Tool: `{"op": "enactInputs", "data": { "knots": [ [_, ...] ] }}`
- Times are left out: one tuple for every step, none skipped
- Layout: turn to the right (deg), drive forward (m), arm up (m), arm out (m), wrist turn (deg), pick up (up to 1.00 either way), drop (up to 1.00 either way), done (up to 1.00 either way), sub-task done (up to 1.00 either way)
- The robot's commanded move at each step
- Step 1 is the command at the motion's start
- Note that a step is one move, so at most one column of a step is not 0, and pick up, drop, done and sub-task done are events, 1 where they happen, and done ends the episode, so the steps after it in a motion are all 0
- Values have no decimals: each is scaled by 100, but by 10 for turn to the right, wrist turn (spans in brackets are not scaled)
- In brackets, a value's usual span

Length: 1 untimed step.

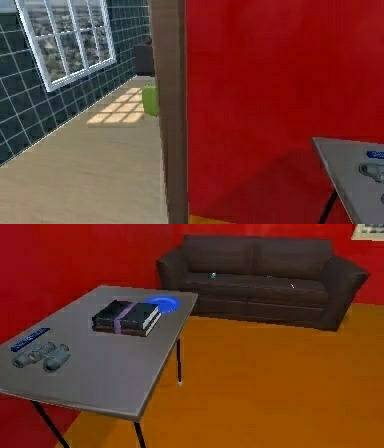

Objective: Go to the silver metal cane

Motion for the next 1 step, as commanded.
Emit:
{"op": "enactInputs", "data": {
  "knots": [
    [0, 10, 0, 0, 0, 0, 0, 0, 0]
  ]
}}
